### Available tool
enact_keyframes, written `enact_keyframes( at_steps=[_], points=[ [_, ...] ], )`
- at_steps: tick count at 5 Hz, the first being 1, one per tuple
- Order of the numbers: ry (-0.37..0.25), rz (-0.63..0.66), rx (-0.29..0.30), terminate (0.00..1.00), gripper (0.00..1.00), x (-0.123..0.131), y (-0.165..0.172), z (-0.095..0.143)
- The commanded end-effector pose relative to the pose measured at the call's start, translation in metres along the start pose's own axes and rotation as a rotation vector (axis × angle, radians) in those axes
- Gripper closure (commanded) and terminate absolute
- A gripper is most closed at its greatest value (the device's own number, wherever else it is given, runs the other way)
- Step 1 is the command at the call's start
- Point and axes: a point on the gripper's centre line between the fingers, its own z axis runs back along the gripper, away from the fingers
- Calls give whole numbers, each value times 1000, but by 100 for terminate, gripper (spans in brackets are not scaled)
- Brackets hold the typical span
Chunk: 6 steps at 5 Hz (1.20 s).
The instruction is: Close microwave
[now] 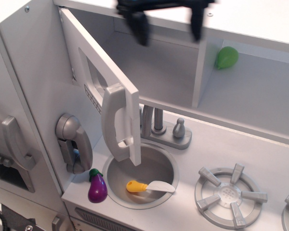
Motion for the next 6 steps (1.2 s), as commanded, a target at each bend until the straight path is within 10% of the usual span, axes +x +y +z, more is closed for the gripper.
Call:
enact_keyframes(
  at_steps=[1, 5, 6],
  points=[
    [-99, 206, 62, 0, 0, 9, 52, 25],
    [-44, 312, 179, 0, 0, 12, 62, -38],
    [-31, 260, 121, 0, 0, 13, 48, -46]
  ],
)
